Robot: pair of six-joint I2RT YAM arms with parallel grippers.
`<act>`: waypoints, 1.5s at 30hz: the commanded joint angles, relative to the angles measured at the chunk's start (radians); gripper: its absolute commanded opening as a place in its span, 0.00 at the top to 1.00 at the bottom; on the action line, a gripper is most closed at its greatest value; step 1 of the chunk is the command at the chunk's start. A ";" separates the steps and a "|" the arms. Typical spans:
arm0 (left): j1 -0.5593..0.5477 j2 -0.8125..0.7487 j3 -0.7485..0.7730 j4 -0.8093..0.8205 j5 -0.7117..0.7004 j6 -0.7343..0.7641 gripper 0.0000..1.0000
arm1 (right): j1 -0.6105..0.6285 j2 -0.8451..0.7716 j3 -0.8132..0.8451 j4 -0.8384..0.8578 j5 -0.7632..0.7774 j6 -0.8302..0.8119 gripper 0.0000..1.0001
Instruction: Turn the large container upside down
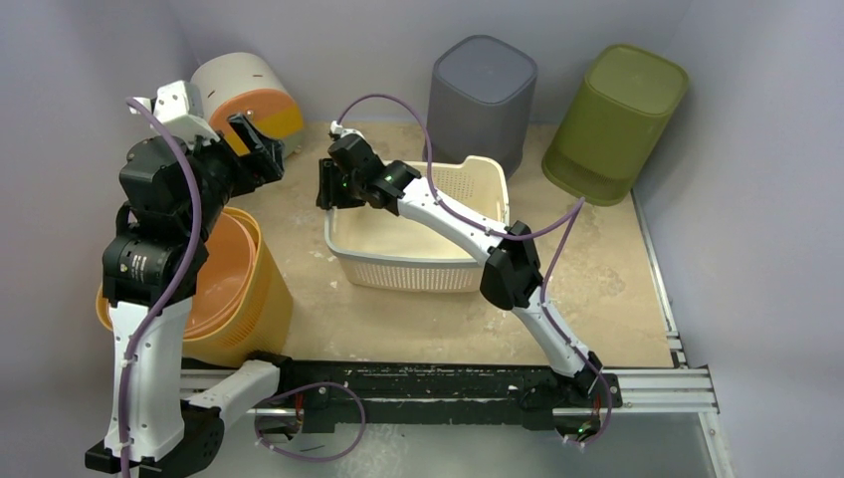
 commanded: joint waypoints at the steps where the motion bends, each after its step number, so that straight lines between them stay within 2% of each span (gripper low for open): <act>1: -0.002 -0.028 -0.019 0.060 0.010 -0.025 0.18 | 0.007 -0.045 -0.031 -0.053 0.015 -0.050 0.76; 7: -0.002 -0.046 -0.006 0.032 -0.020 -0.034 0.18 | 0.007 -0.131 -0.119 -0.043 0.039 -0.132 0.91; 14: -0.002 -0.067 0.016 -0.005 -0.062 -0.034 0.18 | 0.030 -0.267 -0.184 -0.064 -0.135 -0.209 0.98; 17: -0.002 -0.069 0.020 -0.011 -0.071 -0.034 0.18 | 0.037 -0.305 -0.140 -0.073 -0.191 -0.210 1.00; 22: -0.002 -0.059 0.046 -0.014 -0.074 -0.033 0.18 | 0.037 -0.299 0.047 -0.153 -0.298 -0.179 1.00; 25: -0.002 -0.058 0.057 -0.007 -0.075 -0.041 0.18 | 0.039 -0.350 0.044 -0.109 -0.351 -0.131 1.00; 28: -0.002 -0.056 0.073 -0.009 -0.075 -0.042 0.18 | 0.036 -0.428 -0.029 -0.021 -0.393 -0.082 1.00; 31: -0.002 -0.050 0.092 -0.018 -0.077 -0.035 0.18 | 0.032 -0.535 -0.166 0.111 -0.358 -0.031 1.00; 36: -0.002 -0.046 0.120 -0.038 -0.084 -0.025 0.18 | -0.006 -0.719 -0.555 0.535 -0.361 0.215 1.00; 39: -0.002 -0.046 0.131 -0.046 -0.089 -0.021 0.18 | -0.033 -0.758 -0.687 0.736 -0.363 0.342 1.00; 43: -0.002 -0.047 0.139 -0.050 -0.094 -0.013 0.18 | -0.047 -0.767 -0.747 0.834 -0.349 0.413 1.00; 45: -0.002 -0.044 0.144 -0.049 -0.098 -0.010 0.18 | -0.075 -0.795 -0.851 0.989 -0.365 0.516 1.00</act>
